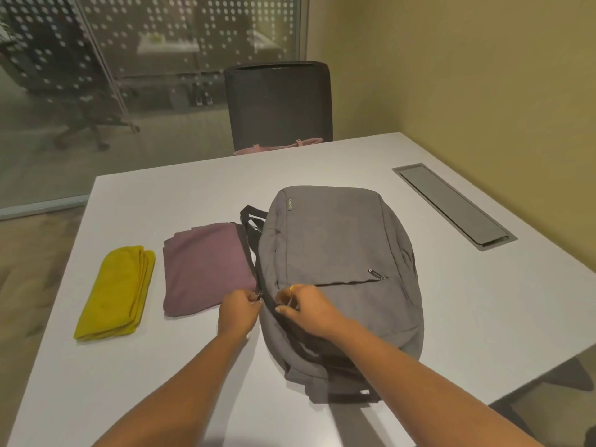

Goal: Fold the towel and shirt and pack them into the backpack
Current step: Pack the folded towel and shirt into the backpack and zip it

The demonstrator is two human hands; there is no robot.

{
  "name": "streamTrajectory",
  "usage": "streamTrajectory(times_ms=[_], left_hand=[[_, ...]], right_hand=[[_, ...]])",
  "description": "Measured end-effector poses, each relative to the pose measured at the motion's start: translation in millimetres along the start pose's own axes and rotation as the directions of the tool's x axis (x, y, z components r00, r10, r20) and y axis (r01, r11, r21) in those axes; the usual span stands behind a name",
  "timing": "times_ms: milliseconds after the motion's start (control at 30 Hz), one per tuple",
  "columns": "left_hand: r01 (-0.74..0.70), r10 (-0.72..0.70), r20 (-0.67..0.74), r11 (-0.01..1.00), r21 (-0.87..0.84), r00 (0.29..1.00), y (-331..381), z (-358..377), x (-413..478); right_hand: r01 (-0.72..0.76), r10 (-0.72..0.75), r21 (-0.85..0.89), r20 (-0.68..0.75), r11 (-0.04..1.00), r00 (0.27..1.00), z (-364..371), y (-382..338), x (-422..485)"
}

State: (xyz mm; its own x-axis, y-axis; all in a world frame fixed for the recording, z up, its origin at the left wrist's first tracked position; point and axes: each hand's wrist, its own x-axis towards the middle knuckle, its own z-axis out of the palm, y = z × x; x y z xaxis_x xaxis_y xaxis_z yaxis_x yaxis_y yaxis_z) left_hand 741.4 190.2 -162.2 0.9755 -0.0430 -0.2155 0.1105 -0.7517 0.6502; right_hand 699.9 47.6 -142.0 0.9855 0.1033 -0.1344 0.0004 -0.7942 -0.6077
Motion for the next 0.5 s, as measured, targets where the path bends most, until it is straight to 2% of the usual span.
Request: streamTrajectory(times_ms=[100, 233, 367, 433, 500], left_hand=[[-0.141, 0.146, -0.037, 0.985, 0.099, 0.989, -4.7, -6.4, -4.9], [-0.341, 0.342, 0.026, 0.920, 0.194, 0.939, -9.7, -13.4, -11.1], [-0.417, 0.412, 0.083, 0.907, 0.064, 0.908, -15.8, -21.9, -12.5], [-0.420, 0.421, 0.057, 0.907, -0.018, 0.905, -14.8, -25.5, -11.2], [-0.451, 0.451, 0.036, 0.892, -0.008, 0.892, -9.3, -26.5, -9.6]], right_hand=[[0.033, -0.035, -0.059, -0.024, 0.998, 0.999, 8.1, -12.2, 11.6], [0.052, -0.053, -0.131, -0.005, 0.990, 0.999, 19.9, -16.7, 19.9], [0.073, -0.083, -0.183, -0.051, 0.980, 0.995, 24.1, -11.9, 17.4], [0.122, -0.138, -0.179, -0.078, 0.976, 0.987, 23.8, -9.5, 13.4], [0.188, -0.201, -0.164, -0.066, 0.968, 0.977, 23.8, -5.6, 8.0]])
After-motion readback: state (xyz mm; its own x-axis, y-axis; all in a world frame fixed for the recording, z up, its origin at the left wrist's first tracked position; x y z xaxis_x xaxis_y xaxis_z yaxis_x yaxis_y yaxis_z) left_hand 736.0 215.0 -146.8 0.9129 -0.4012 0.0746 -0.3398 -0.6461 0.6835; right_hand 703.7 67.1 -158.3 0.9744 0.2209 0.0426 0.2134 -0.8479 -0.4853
